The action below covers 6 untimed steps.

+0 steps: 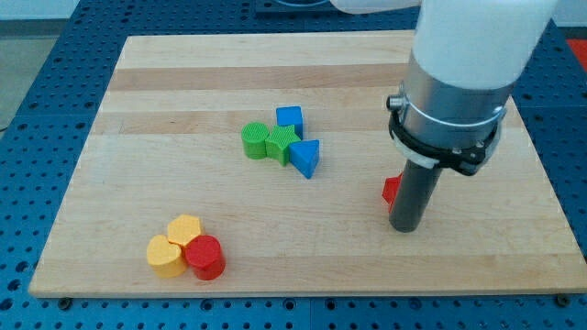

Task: Slide the red star towards the red circle

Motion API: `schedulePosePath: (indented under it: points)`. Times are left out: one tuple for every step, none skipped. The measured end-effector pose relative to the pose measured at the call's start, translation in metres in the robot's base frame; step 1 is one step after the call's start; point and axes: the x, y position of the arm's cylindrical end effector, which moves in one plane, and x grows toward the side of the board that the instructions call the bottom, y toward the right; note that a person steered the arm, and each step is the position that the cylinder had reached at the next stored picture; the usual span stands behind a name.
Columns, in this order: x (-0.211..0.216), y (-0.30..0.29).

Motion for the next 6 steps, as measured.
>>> schedulePosePath:
  points:
    - [0.000, 0.000]
    - [-0.005, -0.020]
    - [-0.009, -0.025]
    - [-0.010, -0.027]
    - [-0.019, -0.041]
    - [-0.030, -0.041]
